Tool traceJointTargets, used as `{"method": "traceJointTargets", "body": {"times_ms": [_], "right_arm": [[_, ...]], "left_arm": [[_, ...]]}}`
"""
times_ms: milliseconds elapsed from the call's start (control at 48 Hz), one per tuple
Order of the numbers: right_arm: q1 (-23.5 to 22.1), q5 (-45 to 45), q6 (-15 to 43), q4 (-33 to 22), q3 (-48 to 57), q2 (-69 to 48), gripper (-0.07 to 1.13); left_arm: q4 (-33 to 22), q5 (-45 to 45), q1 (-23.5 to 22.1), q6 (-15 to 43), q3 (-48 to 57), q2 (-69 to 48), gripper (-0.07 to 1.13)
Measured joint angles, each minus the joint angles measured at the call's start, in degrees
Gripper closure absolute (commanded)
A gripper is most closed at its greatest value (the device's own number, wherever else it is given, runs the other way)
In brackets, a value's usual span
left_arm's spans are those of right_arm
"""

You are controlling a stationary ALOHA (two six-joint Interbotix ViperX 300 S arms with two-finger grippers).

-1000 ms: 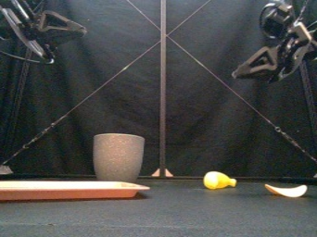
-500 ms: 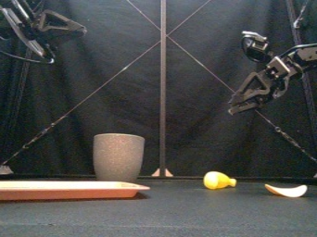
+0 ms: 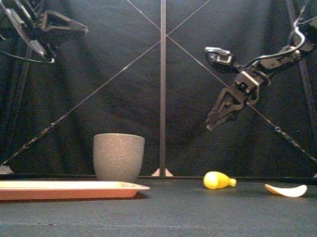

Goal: Pick the banana then place it in the grey bowl
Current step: Pick the banana

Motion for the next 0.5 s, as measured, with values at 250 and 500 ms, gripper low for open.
{"method": "traceJointTargets", "body": {"times_ms": [250,500], "right_arm": [[2.2,18.2,-0.4,-8.5,-7.8,10.5,-0.01],[3.9,18.9,-0.5,-9.1,-8.6,16.4,0.0]], "left_arm": [[0.0,-0.1,0.1,0.0,0.4,0.1,1.05],[0.0,-0.2,0.1,0.1,0.8,0.1,1.05]]}}
